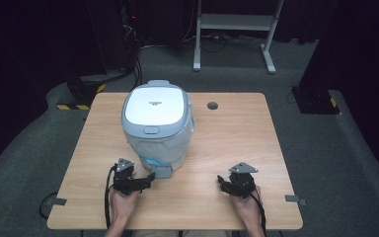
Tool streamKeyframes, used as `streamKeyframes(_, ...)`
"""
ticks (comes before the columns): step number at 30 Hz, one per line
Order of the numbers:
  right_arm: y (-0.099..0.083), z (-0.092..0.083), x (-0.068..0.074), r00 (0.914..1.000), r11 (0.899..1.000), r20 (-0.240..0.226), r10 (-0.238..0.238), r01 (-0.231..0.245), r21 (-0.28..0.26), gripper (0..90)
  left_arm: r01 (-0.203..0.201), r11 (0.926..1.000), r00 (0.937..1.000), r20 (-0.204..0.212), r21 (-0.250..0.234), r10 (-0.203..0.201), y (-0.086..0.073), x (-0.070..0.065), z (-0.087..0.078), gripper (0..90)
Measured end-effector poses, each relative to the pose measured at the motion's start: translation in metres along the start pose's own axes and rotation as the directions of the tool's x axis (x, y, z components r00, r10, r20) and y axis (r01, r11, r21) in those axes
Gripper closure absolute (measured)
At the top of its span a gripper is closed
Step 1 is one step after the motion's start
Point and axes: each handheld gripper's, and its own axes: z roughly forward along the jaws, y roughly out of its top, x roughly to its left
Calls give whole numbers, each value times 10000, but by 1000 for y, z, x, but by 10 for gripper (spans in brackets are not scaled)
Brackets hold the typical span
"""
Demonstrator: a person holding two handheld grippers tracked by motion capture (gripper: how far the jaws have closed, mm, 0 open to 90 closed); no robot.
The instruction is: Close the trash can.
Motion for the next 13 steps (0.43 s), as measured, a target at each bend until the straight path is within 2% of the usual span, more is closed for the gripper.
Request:
streamKeyframes(1,0,0,0,10000,10000,-2,5,-5,2,353,-71,10000,9996,-265,65,73,-1,2,-1,66)
streamKeyframes(2,0,0,0,10000,10000,0,-2,2,0,353,-299,9993,9976,-621,230,312,-2,5,-1,75)
streamKeyframes(4,0,0,0,10000,10000,0,1,-1,0,353,-478,9969,9924,-1103,620,544,-5,12,-1,84)
streamKeyframes(6,0,0,0,10000,10000,8,-1,1,3,350,-904,9932,9824,-1574,729,1009,-8,14,0,83)
streamKeyframes(8,0,0,0,10000,10000,24,-11,11,3,345,-924,9928,9834,-1493,757,1029,-8,16,-1,79)
streamKeyframes(13,0,0,0,10000,10000,59,29,-29,5,337,-863,9936,9820,-1619,728,971,-9,15,-1,76)
